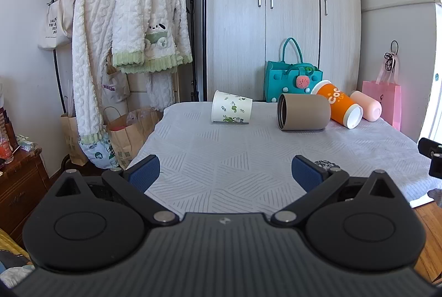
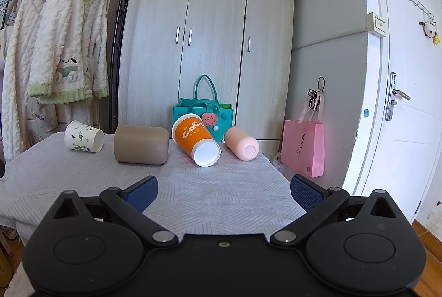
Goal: Flip cup upright
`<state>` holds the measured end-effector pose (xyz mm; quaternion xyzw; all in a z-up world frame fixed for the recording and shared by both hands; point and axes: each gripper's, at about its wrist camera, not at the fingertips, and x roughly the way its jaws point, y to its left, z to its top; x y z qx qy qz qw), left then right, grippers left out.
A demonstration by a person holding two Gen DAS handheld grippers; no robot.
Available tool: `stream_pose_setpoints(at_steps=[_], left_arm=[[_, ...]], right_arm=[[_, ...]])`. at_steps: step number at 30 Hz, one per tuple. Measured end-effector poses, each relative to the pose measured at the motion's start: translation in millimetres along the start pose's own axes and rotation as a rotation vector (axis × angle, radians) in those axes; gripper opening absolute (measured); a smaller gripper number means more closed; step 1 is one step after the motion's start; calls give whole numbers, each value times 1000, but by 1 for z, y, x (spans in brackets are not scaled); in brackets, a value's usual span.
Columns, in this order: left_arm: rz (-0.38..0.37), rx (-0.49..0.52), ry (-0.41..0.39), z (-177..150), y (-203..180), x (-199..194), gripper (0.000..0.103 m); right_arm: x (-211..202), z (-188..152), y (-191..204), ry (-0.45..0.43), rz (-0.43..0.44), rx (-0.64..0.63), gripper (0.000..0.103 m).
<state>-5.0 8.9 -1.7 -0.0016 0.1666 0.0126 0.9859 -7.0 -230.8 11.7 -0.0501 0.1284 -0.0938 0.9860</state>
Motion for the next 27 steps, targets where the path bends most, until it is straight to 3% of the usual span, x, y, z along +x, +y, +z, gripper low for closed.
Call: stream_pose_setpoints(at_steps=[7,10,15,22,27], left_arm=[[1,-11,4,-2,2,1,103],[10,-22,9,0,7,1,103],[22,0,21,15,12,3,103],[68,27,36,44,23,22,103],[0,16,73,69,27,45,103]], right_arm=[[2,-1,0,9,3,0,103],[6,-1,-3,26,46,21,103],[10,13,-11,50,214,53,103],[30,50,-20,140,640,12,103],[49,67,-9,200,752,-62,103]])
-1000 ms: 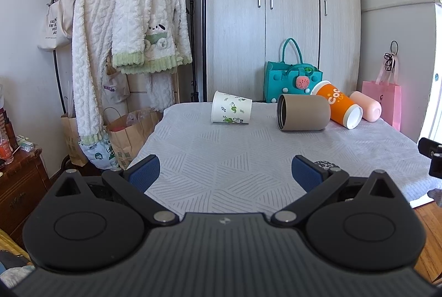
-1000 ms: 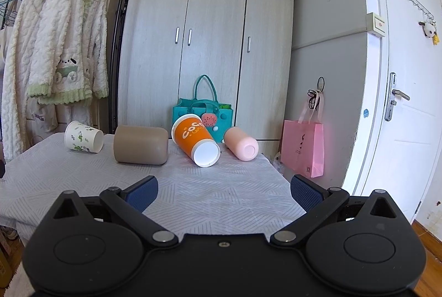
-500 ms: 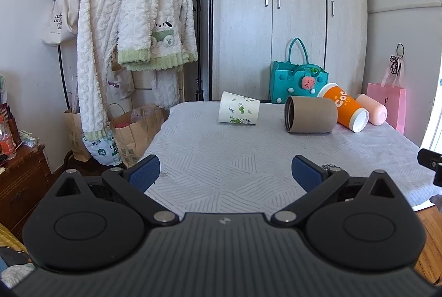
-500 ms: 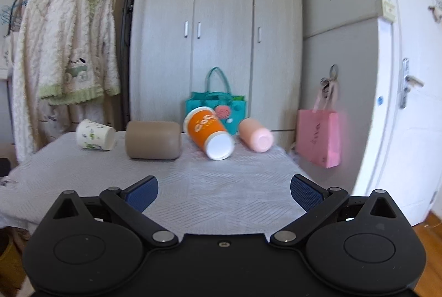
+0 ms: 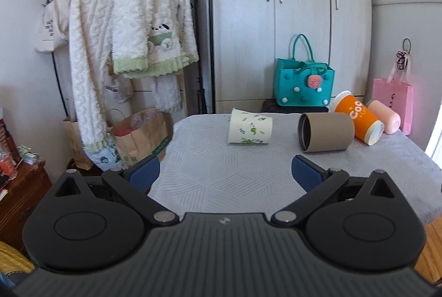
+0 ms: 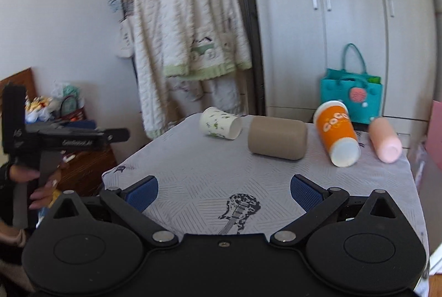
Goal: Flip cup upright
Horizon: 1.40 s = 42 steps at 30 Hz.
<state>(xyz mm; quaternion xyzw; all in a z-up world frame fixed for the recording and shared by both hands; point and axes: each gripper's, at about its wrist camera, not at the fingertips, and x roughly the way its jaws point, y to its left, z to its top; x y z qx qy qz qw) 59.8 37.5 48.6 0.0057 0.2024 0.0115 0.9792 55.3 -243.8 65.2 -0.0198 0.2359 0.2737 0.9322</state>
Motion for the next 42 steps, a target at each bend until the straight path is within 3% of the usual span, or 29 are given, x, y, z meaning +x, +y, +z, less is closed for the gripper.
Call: stream_pose_setpoints(at_steps=[6,11,16,21,26,30,34,42], left_arm=[[-62,12,42,25,-11,34,103],[-136,-6,84,44,-18,61,103],[-220,-73,179,53,-28,98,103],[-340,-141,287,52,-44,137,103],[-377,-175,345,46,-58,166,103],[-374,-187,363,41,-61,177,103],[-359,-193,364,40,-60,183,103],[-360,-222,394,37,-57,197,103]], right_arm=[[17,28,4,39,10,-179,103],[32,54,5,94,20,-426,103],[59,74,-4,180,34,-640,103],[100,91,-26,305,90,-707,103],[137,97,-41,372,121,-801,103],[171,99,-47,454,136,-886,102],[191,106,-58,523,184,-874,102],[218,106,-76,544,270,-891,102]])
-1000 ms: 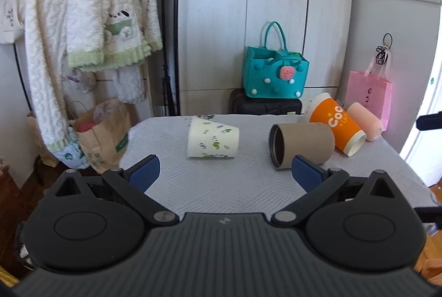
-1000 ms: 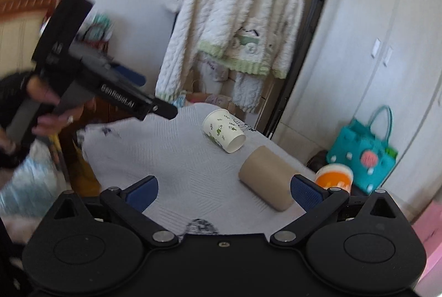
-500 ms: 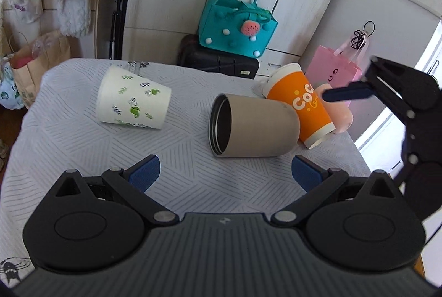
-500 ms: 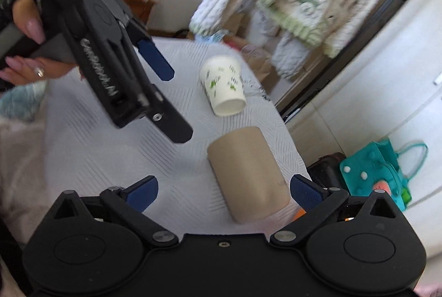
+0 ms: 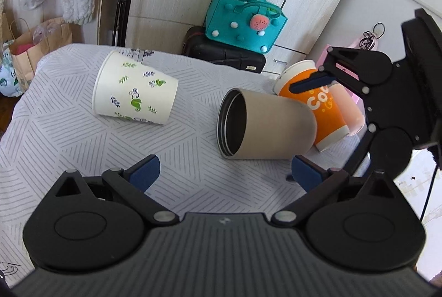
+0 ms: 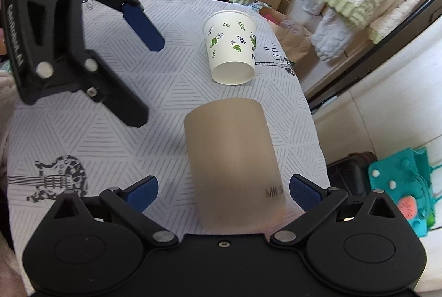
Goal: Flip cup upright
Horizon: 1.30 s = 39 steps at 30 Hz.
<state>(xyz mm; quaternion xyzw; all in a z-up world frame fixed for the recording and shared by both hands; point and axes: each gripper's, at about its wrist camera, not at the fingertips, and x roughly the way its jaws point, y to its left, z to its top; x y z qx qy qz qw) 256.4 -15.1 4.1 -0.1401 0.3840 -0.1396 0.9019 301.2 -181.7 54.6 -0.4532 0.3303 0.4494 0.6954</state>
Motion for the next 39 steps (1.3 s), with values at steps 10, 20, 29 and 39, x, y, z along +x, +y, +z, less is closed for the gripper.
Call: stream_pose_setpoints(at_steps=[10,20,29,39], left_arm=[[-22,-21,1,-1,2,3,103],[-64,-32,1,-12,2,-6,103],[-125,-26,-13,-33,1,-31,103],[-160,-10,4,-48,-6,-43,103]], right_arm=[[19,-6,-26,-60,76,190,87],[8,-3,-12,-65,48,413,86],[-19,-8,14,-86,13,530,84],[-30,-33,53,-145,-59,759,83]])
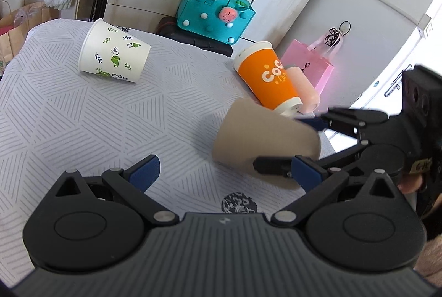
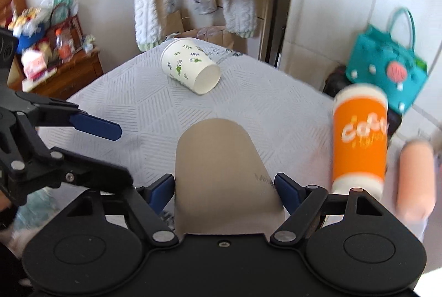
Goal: Flip cup upright
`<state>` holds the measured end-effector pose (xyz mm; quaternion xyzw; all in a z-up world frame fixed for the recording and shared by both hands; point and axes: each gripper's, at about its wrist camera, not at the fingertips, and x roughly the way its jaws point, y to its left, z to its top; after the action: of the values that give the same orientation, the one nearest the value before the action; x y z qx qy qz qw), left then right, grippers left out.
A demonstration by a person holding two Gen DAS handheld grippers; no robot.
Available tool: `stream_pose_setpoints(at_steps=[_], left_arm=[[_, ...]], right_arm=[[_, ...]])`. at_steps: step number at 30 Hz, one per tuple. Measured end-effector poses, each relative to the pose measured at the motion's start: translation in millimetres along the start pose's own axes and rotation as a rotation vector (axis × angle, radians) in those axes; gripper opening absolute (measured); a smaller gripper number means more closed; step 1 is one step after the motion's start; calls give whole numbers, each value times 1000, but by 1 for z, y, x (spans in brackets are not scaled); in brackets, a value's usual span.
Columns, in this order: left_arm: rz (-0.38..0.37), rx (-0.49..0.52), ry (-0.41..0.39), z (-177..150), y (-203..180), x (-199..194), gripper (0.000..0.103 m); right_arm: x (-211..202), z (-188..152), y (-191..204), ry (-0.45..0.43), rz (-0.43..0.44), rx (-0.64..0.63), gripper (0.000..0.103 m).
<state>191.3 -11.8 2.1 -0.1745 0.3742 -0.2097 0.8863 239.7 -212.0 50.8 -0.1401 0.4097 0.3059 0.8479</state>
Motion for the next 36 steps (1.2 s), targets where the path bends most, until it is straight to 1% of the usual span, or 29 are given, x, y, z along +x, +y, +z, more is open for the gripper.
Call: stream_pose_setpoints(at_steps=[5,6,7,9,12,16,20,21,24,28,29,32,34,36], left_arm=[[-16,2,7,-6,-5,-4,103],[-17,-3,6,-7,-6,-5,103],[-19,-4,10,-7,-7,-4,103],[-37,-16,24,-7,-9,-3,103],[-88,-63,58,-6,-8,3,103],[-150,-117,112,-3,-11,16,103],[-193,-164,159,-4,-14,29,103],[-194,-174,166,-5,-16,32,103],[-187,-195,174,-9,-17,40,102],[-170,-213,178,-13,-18,47,100],[-166,-206,175,-13,-18,47,99],[-143,-172,162,-15,-21,45,91],[-140,-178,172,-16,-20,47,87],[-145,-197,173,-16,-17,50,87]], right_arm=[[7,-15,-2,28,23,164,82],[6,-18,-3,20,19,187,82],[5,-22,-1,18,13,204,82],[4,-24,2,29,25,198,83],[-1,-25,-2,35,62,200,83],[-11,-25,-3,38,118,150,89],[-19,-25,-2,46,150,74,90],[-19,-24,-2,49,155,56,92],[-16,-19,-3,69,168,16,92],[-1,-12,-5,145,231,-35,93],[2,-10,-5,157,225,-39,92],[8,-7,-3,189,216,-59,92],[11,-6,-3,202,224,-63,92],[16,-6,-4,215,213,-60,92]])
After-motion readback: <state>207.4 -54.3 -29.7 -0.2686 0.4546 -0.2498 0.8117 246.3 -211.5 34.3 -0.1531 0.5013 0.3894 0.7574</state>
